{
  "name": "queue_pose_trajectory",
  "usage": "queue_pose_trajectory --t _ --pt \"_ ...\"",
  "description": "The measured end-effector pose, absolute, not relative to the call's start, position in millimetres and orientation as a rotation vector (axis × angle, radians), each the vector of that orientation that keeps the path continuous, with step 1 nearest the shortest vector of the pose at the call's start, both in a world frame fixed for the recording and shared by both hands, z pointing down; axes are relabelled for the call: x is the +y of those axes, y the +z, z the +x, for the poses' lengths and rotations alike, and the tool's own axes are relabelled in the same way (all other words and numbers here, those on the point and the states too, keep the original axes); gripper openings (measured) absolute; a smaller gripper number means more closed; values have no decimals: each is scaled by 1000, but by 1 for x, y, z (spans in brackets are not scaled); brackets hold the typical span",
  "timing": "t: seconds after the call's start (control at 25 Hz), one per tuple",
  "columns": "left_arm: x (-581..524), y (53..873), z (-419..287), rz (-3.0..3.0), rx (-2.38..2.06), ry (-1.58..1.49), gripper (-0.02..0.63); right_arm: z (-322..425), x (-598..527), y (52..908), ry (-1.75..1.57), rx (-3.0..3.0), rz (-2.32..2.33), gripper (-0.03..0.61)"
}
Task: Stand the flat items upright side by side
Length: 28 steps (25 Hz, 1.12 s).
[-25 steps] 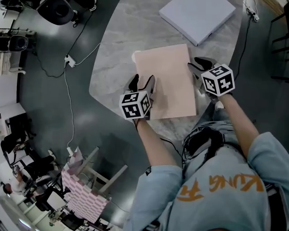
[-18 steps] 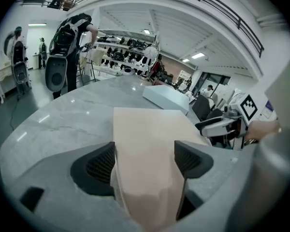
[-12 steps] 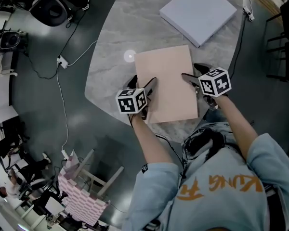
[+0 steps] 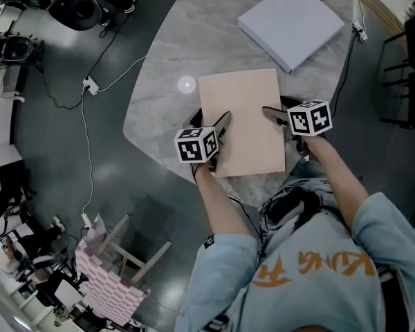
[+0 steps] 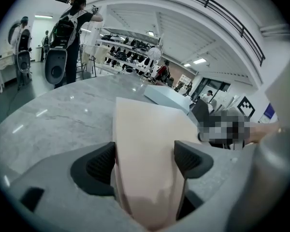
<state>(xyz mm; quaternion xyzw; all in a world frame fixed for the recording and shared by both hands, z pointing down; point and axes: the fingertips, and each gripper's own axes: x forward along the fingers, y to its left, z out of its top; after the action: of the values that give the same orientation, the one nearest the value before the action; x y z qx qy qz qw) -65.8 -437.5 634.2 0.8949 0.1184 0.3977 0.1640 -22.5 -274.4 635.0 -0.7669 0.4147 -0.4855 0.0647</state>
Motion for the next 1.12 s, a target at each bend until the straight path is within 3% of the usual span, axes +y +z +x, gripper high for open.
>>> queue_pose_trajectory --t 1.12 --pt "-450 513 -112 2846 -66 747 367 -22 -306 527 -1062 1721 -2515 316"
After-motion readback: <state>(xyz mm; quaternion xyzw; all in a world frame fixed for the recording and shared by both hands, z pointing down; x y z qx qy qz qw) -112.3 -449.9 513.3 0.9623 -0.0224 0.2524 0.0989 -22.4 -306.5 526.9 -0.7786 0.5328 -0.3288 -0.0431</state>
